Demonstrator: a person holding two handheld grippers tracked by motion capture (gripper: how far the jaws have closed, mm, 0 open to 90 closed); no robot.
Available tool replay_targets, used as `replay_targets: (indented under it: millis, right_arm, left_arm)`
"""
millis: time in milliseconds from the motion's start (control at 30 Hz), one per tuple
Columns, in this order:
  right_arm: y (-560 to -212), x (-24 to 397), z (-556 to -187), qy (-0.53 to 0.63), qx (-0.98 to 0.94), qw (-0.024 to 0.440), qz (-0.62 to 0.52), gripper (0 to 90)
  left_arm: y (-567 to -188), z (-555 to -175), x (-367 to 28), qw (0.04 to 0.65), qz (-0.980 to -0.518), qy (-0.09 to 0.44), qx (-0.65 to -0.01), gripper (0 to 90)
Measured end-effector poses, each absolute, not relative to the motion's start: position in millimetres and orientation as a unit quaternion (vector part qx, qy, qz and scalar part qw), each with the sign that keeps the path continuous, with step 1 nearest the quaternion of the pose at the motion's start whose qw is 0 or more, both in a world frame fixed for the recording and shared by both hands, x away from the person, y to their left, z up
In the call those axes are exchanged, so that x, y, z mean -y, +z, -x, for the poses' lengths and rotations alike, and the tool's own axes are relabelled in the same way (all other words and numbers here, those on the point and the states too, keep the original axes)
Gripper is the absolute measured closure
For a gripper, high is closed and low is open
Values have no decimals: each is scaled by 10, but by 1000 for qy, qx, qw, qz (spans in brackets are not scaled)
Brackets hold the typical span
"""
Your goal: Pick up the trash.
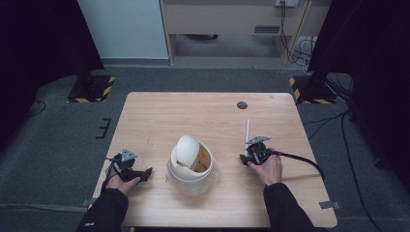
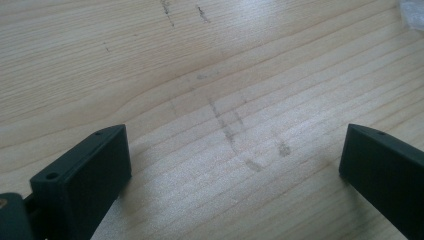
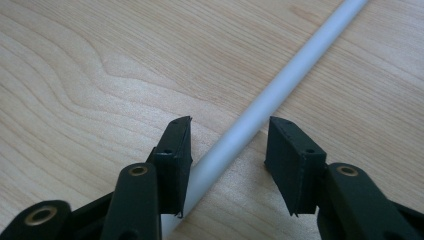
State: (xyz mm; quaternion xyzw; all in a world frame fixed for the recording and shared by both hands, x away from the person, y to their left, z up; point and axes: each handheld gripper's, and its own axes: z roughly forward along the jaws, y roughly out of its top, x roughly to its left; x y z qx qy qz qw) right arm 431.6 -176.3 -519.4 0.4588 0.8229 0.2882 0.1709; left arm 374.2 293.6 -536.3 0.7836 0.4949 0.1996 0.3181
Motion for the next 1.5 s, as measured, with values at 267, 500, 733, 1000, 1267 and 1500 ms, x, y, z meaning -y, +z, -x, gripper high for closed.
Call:
replay_targets:
  millis: [267, 500, 733, 1000, 1267, 1500]
  right_arm:
    - [-5161, 1791, -4305, 273, -827, 164, -463, 724]
    - [-5138, 1806, -4299, 263, -832, 156, -463, 792]
    - [-5100, 1824, -4297, 272, -828, 156, -464, 793]
    - [-4962, 1901, -4284, 302, -815, 156, -469, 794]
    - [-4815, 2010, -4263, 338, -800, 163, -468, 793]
    - [-4642, 2135, -4229, 377, -777, 173, -474, 793]
  left_arm:
    - [-5363, -3742, -2937, 318, -784, 200, -495, 0]
    - [-5362, -3741, -2938, 318, -784, 199, -495, 0]
    - [-5347, -3741, -2956, 321, -780, 198, -501, 24]
    - [-5294, -3740, -2986, 316, -775, 190, -514, 138]
    - [-5243, -3735, -2986, 328, -767, 187, -519, 172]
    - [-5150, -3717, -2960, 363, -752, 193, -515, 187]
